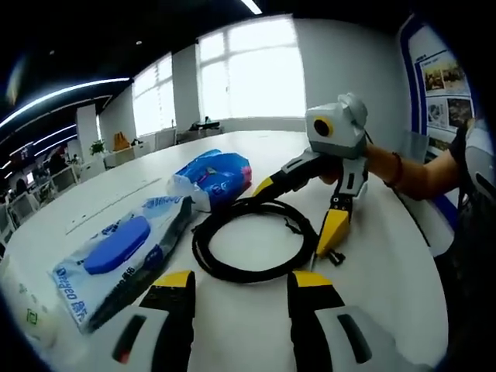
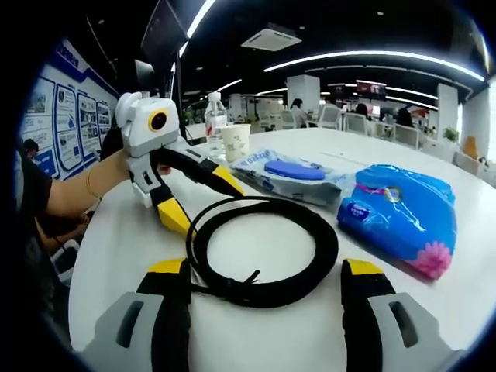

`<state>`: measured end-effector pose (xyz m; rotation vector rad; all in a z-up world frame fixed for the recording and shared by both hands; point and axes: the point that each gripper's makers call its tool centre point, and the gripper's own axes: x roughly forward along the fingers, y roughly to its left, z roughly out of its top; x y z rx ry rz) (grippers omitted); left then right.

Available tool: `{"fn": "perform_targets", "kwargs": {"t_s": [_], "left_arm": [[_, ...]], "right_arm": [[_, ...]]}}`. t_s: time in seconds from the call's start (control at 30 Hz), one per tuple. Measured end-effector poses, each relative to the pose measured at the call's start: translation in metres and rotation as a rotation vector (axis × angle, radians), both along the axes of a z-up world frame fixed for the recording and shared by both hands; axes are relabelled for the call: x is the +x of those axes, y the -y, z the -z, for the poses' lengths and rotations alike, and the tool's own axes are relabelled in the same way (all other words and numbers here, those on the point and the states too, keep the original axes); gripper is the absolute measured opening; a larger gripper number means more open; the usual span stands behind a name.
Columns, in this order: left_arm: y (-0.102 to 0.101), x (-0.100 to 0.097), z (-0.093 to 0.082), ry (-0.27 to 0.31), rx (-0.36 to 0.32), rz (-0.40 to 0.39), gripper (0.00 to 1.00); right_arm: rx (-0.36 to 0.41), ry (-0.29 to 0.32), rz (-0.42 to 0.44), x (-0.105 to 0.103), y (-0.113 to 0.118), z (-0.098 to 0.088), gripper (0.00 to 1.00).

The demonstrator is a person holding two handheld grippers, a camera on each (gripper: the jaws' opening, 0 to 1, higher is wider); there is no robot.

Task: Arrange the tabletop items into an orderly group along one side of the table until the central work area is clear of visible clutter.

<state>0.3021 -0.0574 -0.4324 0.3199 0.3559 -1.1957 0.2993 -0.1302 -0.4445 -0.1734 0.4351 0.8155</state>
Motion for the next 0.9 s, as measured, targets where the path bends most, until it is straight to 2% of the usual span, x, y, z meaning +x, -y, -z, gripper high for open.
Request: {"fn": "perform_targets", "kwargs": {"t_s": [0.17,0.33,0.63,0.9], "left_arm": [[-0.008,0.0,-0.007,-0.005,-0.03,-0.024,0.47],[-0.017,0.002,-0.012,-0.007,-0.072,-0.053,0.47],[-0.027,0.001,-0.016,0.006,-0.099,-0.083,0.51],[-0.036,0.001,-0.023,0.036,-0.114,-0.101,0.57]], "right_arm": [[-0.009,0.011,0.007,-0.001,0.002,-0.002,0.76],[0.034,0.001,0.013,-0.003,0.0,-0.009,0.79],[0.067,0.044,0.042,-0.004,0.0,-0.024,0.82],[0.061,0.062,0.085,-0.003,0.004,-0.026,0.83]]}}
